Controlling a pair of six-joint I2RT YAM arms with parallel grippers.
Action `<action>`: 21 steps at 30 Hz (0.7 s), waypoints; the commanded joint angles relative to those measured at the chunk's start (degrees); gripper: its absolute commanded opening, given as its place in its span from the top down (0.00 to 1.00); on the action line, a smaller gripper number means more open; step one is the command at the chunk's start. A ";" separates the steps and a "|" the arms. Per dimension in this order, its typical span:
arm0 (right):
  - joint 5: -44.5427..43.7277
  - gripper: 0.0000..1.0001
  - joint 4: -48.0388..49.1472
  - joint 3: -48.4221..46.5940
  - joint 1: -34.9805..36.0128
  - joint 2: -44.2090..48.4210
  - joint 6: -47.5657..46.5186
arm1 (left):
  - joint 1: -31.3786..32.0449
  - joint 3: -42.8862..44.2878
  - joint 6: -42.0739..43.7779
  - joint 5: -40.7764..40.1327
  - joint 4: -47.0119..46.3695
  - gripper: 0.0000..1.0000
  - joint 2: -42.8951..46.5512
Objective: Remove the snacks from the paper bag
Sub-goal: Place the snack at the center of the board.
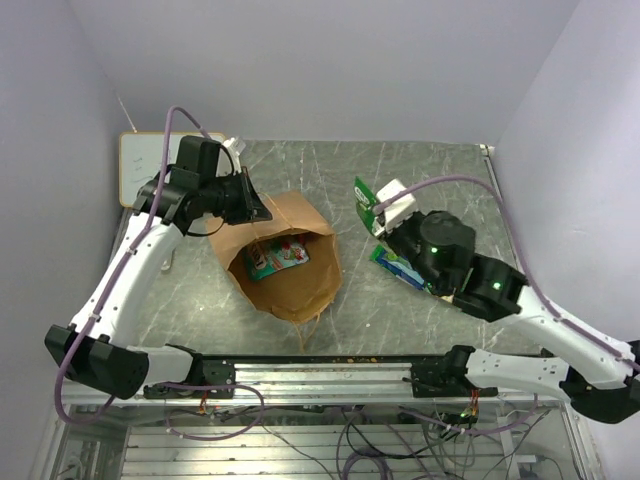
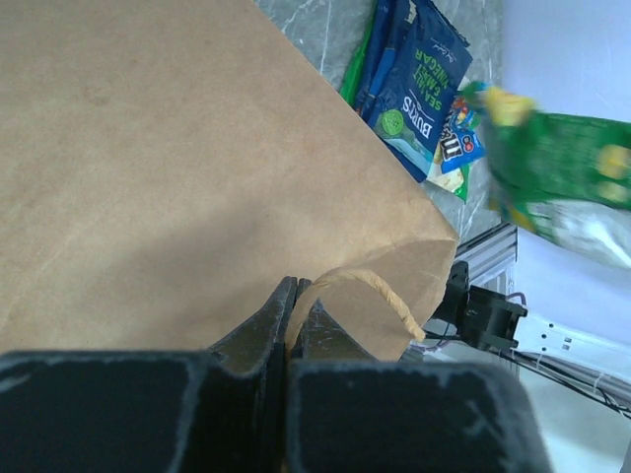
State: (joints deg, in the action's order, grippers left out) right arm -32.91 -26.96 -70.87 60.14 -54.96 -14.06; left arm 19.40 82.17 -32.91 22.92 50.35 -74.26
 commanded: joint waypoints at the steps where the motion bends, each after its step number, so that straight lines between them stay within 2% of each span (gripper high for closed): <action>1: 2.24 1.00 11.57 9.94 -7.78 2.29 -16.26 | -0.15 2.38 0.78 -1.92 0.62 0.93 1.04; 3: 10.78 1.00 11.20 12.42 -15.48 1.78 -17.61 | -0.15 2.45 1.18 -1.00 0.24 0.93 0.44; 7: 19.51 1.00 15.04 19.65 -25.15 0.97 -23.33 | -0.15 2.43 1.95 0.27 -0.60 0.93 -0.87; 13: 33.20 1.00 23.03 25.65 -41.55 -2.63 -29.51 | -0.17 1.93 2.79 3.42 -2.55 0.93 -2.11; 17: 44.65 1.00 29.91 28.77 -47.98 -3.41 -35.19 | -0.24 1.33 4.20 3.82 -2.50 0.93 -2.47; 21: 49.43 1.00 31.40 27.43 -50.61 -6.97 -38.32 | -0.33 1.91 5.54 6.03 -0.51 0.93 -3.47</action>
State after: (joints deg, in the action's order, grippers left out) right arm 6.59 -4.14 -41.69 11.49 -59.99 -46.37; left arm 19.33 82.85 -29.71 25.76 49.95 -76.79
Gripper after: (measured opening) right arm 0.005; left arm 0.076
